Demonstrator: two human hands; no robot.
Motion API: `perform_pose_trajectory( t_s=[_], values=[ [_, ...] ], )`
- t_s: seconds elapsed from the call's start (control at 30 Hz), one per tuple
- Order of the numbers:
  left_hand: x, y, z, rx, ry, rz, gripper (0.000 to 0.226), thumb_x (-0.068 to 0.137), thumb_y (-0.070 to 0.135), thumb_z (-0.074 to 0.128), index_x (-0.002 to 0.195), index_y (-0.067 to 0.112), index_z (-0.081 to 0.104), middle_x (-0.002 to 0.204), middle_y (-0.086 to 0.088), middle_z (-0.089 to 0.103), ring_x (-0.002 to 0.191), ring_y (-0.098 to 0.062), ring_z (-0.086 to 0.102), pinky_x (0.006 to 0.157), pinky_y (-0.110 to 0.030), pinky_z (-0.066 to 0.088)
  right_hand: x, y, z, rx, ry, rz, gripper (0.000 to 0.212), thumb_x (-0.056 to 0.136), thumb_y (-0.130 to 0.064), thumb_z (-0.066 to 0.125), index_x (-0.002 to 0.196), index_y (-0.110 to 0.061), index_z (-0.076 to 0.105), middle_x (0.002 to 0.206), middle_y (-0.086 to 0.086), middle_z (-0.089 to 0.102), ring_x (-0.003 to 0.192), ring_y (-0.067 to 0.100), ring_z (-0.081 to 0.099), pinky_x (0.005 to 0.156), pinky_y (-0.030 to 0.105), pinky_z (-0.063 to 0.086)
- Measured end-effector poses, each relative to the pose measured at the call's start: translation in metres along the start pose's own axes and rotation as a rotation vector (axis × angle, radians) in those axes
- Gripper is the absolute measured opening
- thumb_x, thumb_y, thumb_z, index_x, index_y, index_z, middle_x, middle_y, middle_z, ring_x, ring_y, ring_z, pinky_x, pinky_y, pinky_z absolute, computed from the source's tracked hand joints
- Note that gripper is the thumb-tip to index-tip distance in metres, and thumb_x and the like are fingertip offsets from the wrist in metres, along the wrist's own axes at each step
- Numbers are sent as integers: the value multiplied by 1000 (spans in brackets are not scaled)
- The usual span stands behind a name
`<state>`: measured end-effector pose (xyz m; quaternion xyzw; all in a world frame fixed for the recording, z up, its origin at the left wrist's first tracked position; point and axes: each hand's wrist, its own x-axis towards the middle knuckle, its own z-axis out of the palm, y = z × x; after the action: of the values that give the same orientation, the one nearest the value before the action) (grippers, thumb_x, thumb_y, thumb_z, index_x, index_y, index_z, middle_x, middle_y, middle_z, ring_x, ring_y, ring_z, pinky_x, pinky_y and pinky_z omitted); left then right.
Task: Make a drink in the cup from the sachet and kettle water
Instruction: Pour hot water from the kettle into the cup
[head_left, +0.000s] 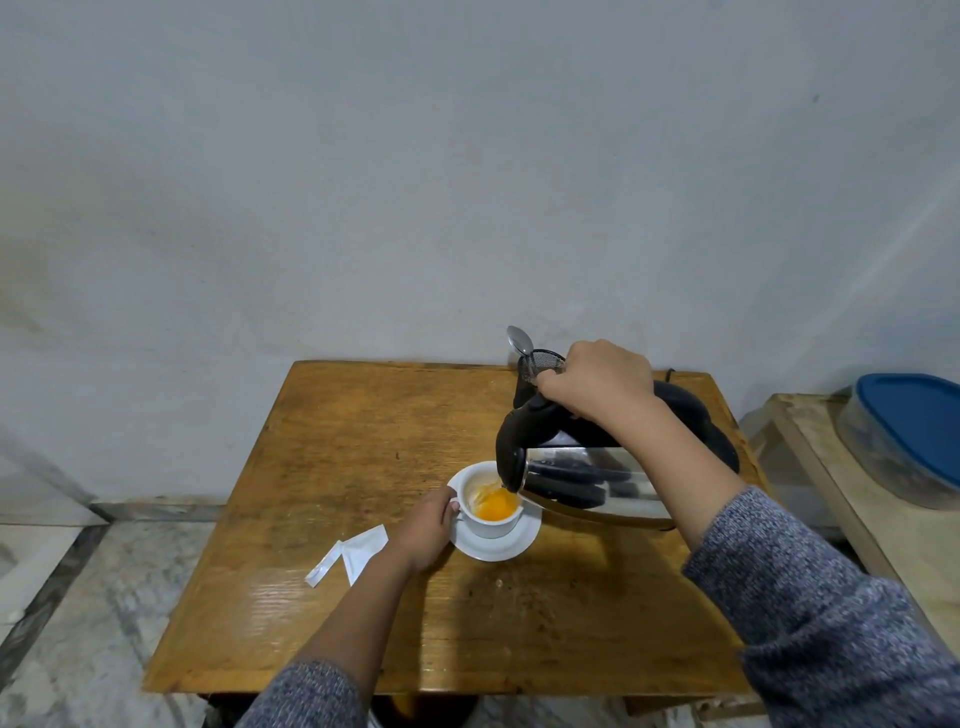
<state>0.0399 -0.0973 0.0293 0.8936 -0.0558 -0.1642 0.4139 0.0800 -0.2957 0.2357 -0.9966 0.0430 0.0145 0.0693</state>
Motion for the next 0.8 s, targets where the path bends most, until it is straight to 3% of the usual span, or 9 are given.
perform_pose_trajectory(
  t_s=[0.8],
  values=[
    [2,1,2,6,-3,-20,27,97,24,34,114,17,54,118,-9,59,99,-17,53,83,-26,38,-8,4,-3,-18,-17,28,30,82,-37,51,60,-18,43,61,-1,49,63,19,52,51,23,32]
  ],
)
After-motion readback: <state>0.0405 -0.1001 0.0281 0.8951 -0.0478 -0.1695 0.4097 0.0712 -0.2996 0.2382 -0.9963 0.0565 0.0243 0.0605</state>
